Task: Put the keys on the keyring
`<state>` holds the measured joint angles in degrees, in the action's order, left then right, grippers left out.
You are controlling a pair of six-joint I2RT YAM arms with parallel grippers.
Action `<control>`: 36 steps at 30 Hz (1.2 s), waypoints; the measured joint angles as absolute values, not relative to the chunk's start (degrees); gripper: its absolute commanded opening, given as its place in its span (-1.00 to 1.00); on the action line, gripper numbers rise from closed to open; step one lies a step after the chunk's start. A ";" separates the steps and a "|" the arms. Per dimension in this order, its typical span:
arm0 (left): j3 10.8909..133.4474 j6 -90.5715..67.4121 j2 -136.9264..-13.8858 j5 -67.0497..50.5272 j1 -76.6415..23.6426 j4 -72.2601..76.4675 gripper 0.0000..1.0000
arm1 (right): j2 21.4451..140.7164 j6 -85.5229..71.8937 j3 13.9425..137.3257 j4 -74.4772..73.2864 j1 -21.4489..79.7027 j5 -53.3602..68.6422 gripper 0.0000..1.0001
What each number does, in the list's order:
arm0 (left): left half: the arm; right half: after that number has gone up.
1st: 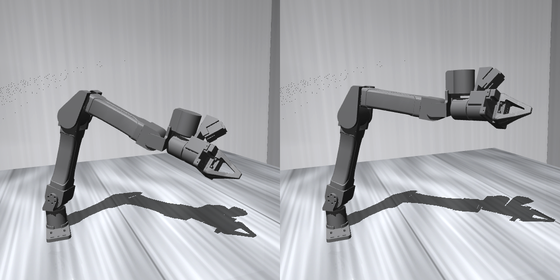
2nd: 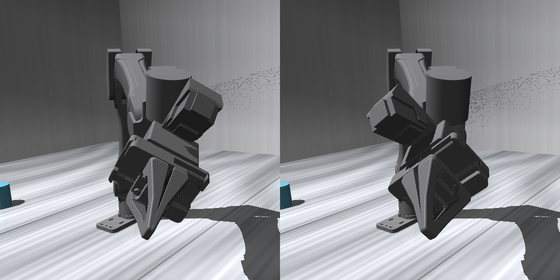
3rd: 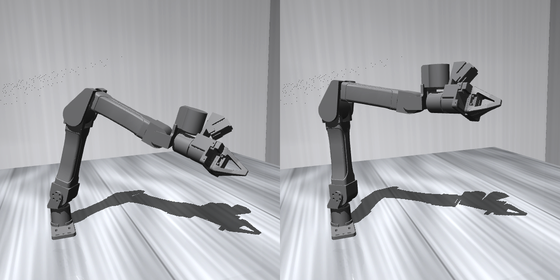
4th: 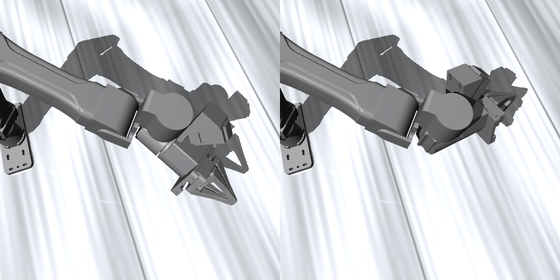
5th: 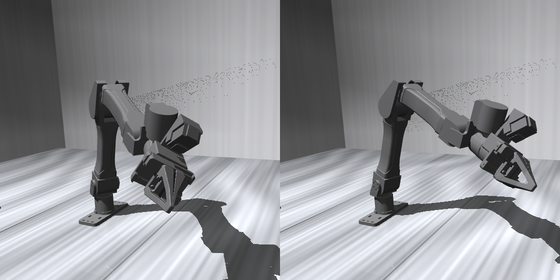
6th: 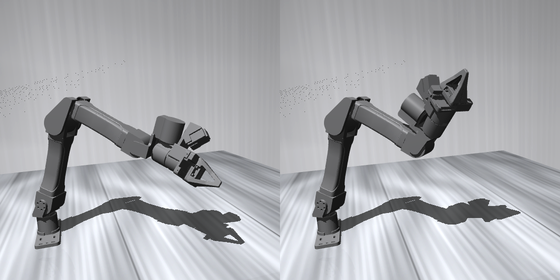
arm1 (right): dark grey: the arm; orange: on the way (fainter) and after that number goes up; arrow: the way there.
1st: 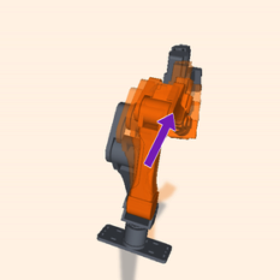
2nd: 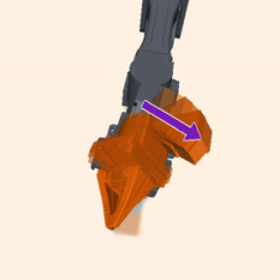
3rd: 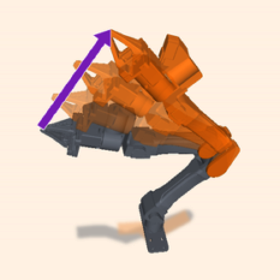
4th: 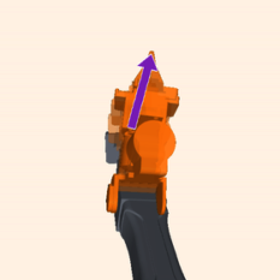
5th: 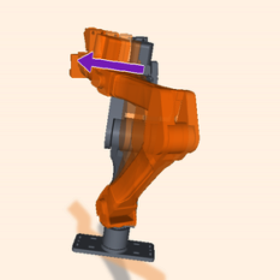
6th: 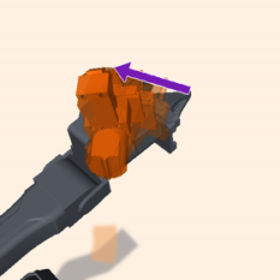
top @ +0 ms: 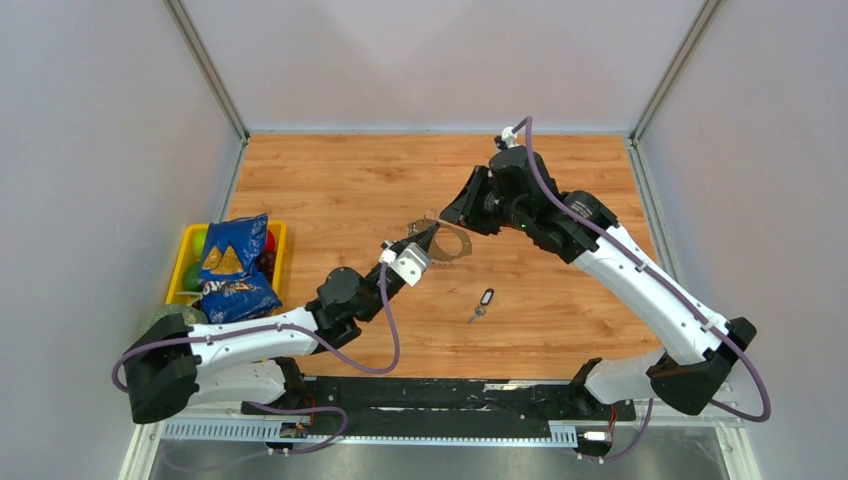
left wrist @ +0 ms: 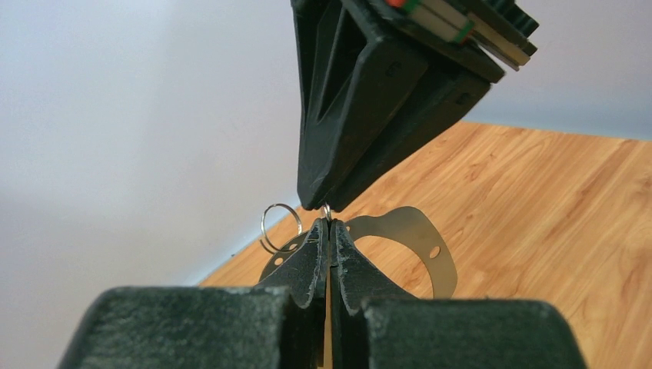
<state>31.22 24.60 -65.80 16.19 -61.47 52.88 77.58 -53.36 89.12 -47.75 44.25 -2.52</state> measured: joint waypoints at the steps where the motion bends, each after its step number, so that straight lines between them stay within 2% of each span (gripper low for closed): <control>1: 31.22 24.23 -64.66 15.94 -61.41 51.81 -0.99 | 76.97 -52.47 89.06 -47.72 44.31 -2.48 -0.37; 3: 31.22 23.31 -62.28 15.38 -61.39 49.12 -0.99 | 75.48 -50.89 88.90 -47.77 44.29 -2.59 -0.18; 7: 31.24 20.99 -57.06 12.51 -61.30 42.76 -0.99 | 71.79 -46.57 88.88 -47.81 44.16 -2.92 -0.09; 16: 34.33 14.20 -47.68 1.13 -61.30 25.65 -0.99 | 65.21 -29.47 88.88 -47.70 44.07 2.68 -0.07; 22: 38.13 8.95 -43.31 -6.70 -61.30 17.17 -0.99 | 63.31 -18.59 86.91 -47.27 44.07 10.22 -0.15; 36: 40.12 1.28 -38.74 -18.46 -61.30 10.00 -0.99 | 54.19 0.80 84.14 -45.12 44.66 32.01 -0.25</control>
<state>40.12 1.28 -38.74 -18.46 -61.30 10.00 54.19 0.80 84.14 -45.12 44.66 32.01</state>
